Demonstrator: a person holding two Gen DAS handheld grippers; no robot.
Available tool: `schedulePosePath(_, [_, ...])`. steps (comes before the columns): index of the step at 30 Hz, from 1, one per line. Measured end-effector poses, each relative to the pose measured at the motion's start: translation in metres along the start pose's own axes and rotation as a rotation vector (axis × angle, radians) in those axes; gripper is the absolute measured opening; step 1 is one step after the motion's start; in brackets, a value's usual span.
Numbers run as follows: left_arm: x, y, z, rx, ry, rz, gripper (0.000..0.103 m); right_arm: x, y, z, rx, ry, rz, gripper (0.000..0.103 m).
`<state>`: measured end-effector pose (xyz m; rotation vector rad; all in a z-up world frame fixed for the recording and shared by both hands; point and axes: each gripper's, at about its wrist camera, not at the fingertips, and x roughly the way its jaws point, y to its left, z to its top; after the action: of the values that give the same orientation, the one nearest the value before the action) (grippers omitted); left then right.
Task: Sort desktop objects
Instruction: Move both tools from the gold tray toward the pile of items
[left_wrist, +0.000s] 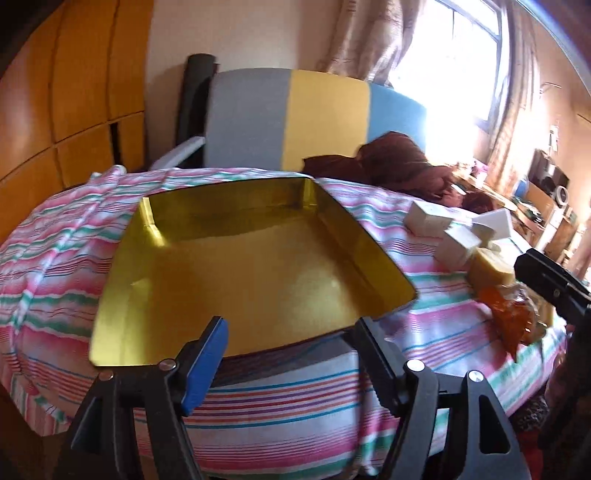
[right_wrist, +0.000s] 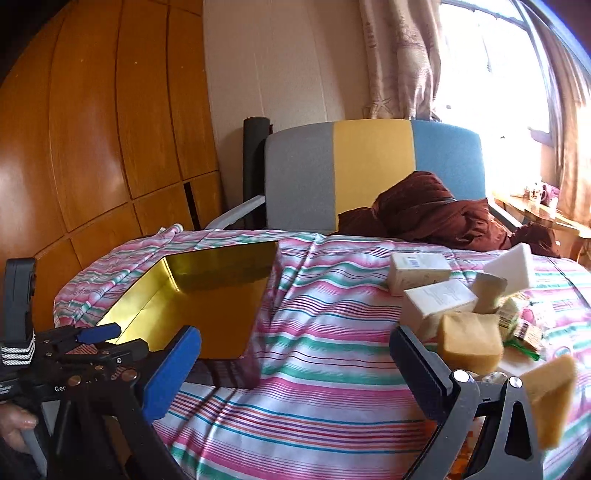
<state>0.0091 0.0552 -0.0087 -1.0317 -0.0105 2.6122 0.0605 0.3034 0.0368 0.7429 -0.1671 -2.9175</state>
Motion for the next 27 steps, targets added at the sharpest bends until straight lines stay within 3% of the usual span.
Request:
schedulePosePath(4, [0.006, -0.024, 0.004, 0.042, 0.029, -0.133, 0.079, -0.029, -0.054, -0.004, 0.116, -0.021, -0.038, 0.103])
schedulePosePath(10, [0.009, -0.085, 0.009, 0.197, 0.042, -0.299, 0.079, -0.061, -0.125, -0.002, 0.285, -0.079, -0.111, 0.103])
schedulePosePath(18, [0.027, -0.171, 0.010, 0.362, 0.139, -0.485, 0.079, -0.086, -0.184, -0.015, 0.418, -0.128, -0.201, 0.103])
schedulePosePath(22, [0.039, -0.207, 0.008, 0.380, 0.200, -0.603, 0.082, -0.091, -0.200, -0.020, 0.442, -0.129, -0.222, 0.103])
schedulePosePath(27, [0.060, -0.232, 0.006, 0.333, 0.292, -0.635, 0.083, -0.091, -0.213, -0.033, 0.473, -0.108, -0.230, 0.103])
